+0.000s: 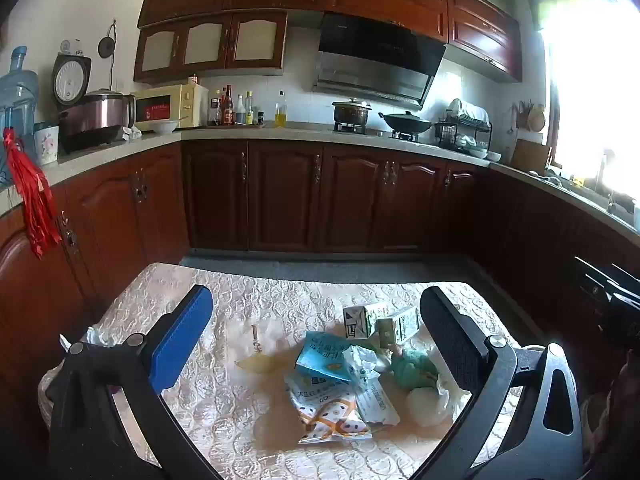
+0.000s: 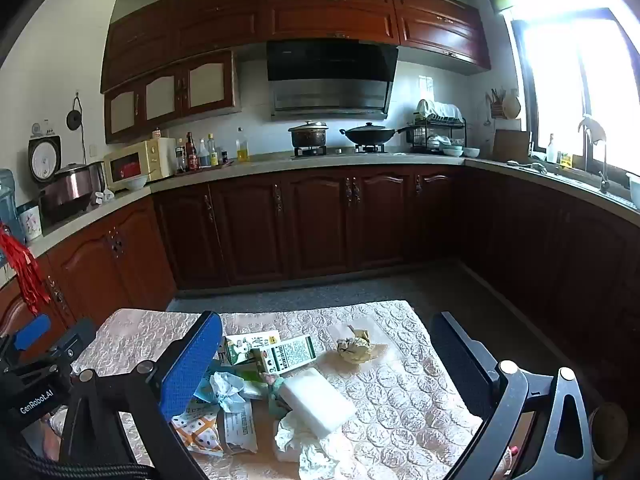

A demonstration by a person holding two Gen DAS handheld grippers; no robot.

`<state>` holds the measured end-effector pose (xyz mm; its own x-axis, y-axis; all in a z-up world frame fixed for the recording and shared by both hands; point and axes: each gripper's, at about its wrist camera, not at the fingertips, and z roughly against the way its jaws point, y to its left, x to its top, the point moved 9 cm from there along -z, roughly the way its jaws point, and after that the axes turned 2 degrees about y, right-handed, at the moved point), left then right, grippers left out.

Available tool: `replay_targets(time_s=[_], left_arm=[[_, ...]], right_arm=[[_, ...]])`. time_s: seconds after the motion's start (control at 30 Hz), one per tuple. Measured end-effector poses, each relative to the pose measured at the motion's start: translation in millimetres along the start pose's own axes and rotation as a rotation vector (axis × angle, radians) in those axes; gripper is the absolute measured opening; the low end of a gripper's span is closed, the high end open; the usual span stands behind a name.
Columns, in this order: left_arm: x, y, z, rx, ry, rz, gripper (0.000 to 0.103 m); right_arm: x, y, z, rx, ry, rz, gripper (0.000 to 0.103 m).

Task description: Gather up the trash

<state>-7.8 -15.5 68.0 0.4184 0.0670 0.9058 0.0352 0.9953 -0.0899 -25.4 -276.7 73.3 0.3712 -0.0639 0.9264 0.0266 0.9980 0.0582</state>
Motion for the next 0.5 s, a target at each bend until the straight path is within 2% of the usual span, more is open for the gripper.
replay_targets(time_s=[0.5], left_arm=[[1.6,4.3,0.5,0.0,-0.002,0.001,0.103]], right_arm=[[-0.4,-3.8,-3.6,-0.012,-0.007,0.005,0.103]])
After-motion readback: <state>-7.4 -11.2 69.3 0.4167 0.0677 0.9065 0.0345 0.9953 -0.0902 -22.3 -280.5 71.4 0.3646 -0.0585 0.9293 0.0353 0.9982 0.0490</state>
